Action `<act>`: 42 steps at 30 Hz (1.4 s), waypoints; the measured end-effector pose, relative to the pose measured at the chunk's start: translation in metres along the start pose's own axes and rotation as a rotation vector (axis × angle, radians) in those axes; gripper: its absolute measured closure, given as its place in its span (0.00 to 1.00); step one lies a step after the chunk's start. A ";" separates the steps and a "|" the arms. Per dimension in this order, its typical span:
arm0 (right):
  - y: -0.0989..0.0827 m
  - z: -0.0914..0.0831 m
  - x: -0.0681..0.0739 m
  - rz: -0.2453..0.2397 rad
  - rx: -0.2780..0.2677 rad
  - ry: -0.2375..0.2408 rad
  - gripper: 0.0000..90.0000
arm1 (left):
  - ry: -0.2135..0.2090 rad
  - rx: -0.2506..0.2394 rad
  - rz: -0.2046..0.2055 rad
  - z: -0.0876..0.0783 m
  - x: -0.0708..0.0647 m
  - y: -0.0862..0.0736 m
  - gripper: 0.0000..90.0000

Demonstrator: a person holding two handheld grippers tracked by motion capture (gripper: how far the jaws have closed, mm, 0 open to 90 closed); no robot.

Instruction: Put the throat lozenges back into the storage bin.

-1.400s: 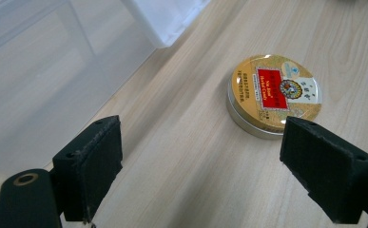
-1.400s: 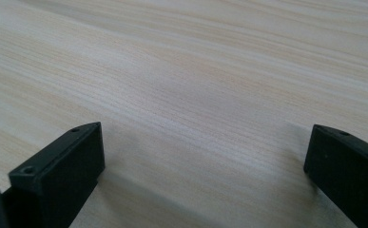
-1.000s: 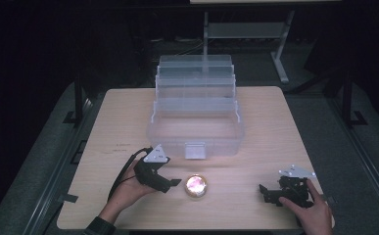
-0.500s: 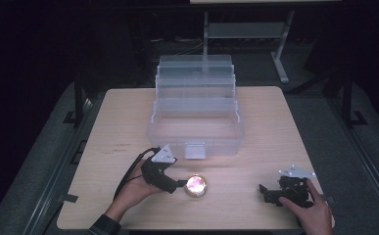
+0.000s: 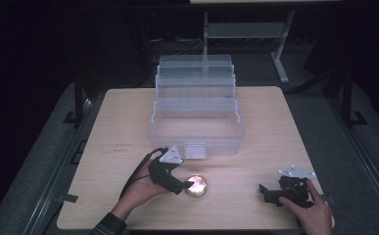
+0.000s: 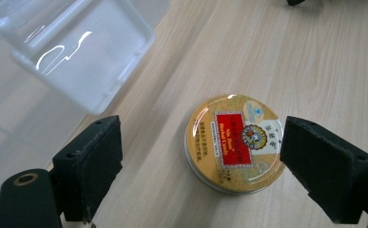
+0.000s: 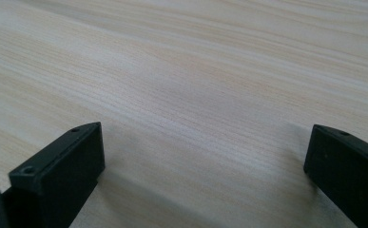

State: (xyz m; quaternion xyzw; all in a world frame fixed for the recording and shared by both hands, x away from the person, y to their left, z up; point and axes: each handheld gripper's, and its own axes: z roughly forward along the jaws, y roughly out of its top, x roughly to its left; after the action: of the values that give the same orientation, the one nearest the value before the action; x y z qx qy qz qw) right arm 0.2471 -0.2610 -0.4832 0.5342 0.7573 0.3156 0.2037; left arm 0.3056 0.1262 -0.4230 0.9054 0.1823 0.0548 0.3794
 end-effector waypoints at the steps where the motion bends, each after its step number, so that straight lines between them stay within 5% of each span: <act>1: 0.000 0.000 0.000 -0.001 0.000 0.000 0.00 | -0.001 -0.005 -0.006 0.001 -0.001 0.001 0.15; 42: 0.000 0.000 0.000 -0.001 0.000 0.000 0.00 | -0.092 0.182 0.079 0.046 -0.016 0.016 0.15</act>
State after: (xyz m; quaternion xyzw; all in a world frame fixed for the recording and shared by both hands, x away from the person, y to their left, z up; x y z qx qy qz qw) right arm 0.2470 -0.2610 -0.4833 0.5338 0.7575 0.3157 0.2037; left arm 0.3057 0.0795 -0.4435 0.9441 0.1332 0.0114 0.3013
